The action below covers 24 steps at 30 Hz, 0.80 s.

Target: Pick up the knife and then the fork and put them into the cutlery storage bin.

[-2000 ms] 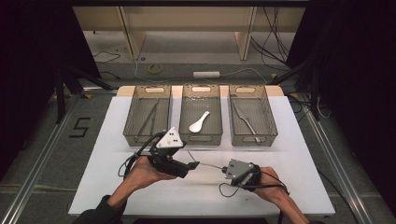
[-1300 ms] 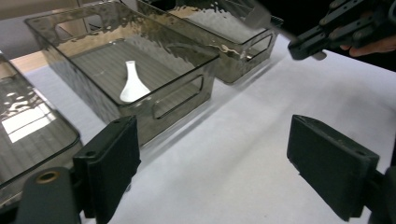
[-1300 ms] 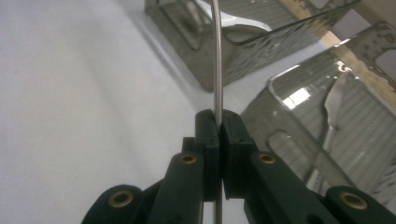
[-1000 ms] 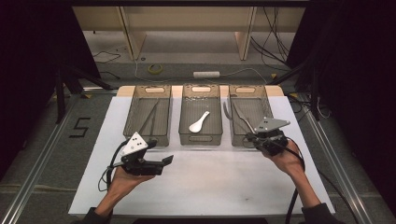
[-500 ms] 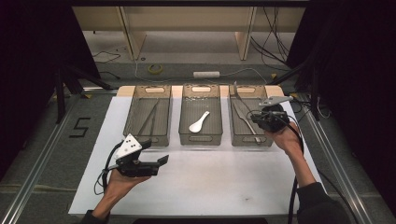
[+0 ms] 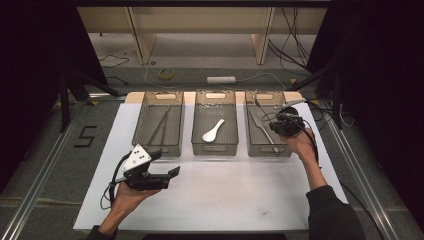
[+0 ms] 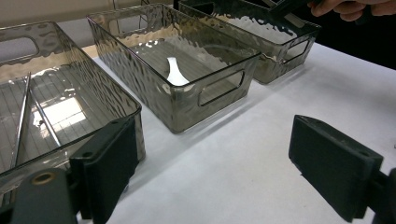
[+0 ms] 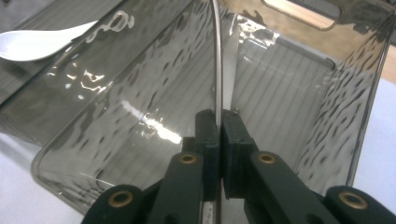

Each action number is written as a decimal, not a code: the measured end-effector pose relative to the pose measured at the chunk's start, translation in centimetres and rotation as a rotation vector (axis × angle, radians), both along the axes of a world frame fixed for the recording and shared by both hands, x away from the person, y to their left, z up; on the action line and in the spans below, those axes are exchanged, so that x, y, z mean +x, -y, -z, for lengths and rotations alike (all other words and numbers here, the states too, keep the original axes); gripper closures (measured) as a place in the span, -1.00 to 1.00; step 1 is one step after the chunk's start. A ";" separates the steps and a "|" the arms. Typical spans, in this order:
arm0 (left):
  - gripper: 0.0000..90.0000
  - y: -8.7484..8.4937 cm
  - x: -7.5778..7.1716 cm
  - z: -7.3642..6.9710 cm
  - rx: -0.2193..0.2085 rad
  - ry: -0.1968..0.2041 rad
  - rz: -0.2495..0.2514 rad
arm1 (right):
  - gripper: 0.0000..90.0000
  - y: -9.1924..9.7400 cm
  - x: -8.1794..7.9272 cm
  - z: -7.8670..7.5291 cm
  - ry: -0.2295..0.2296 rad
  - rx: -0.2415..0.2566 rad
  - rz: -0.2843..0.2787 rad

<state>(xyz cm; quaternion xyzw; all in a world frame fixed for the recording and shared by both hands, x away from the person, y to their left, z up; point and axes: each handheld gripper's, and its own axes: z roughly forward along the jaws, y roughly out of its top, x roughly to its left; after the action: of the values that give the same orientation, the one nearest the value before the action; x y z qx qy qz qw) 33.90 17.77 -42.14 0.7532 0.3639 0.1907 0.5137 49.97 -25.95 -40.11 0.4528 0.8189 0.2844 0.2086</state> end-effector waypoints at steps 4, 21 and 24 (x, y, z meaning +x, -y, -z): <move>-0.66 0.1 0.0 0.1 0.005 -0.001 0.002 | 0.94 0.1 0.5 0.6 -0.034 -0.005 0.015; -0.66 0.4 -0.1 0.1 0.012 -0.007 0.011 | 0.92 -0.3 1.2 2.3 -0.118 -0.020 0.024; -0.66 0.5 -0.1 0.1 0.015 -0.008 0.013 | 0.85 -0.3 1.1 2.2 -0.107 0.003 0.022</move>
<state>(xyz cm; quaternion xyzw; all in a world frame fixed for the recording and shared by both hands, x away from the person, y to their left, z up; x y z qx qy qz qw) 33.82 17.30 -42.29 0.7602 0.3597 0.1873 0.5077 51.05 -25.61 -42.28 0.4768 0.8233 0.2588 0.1669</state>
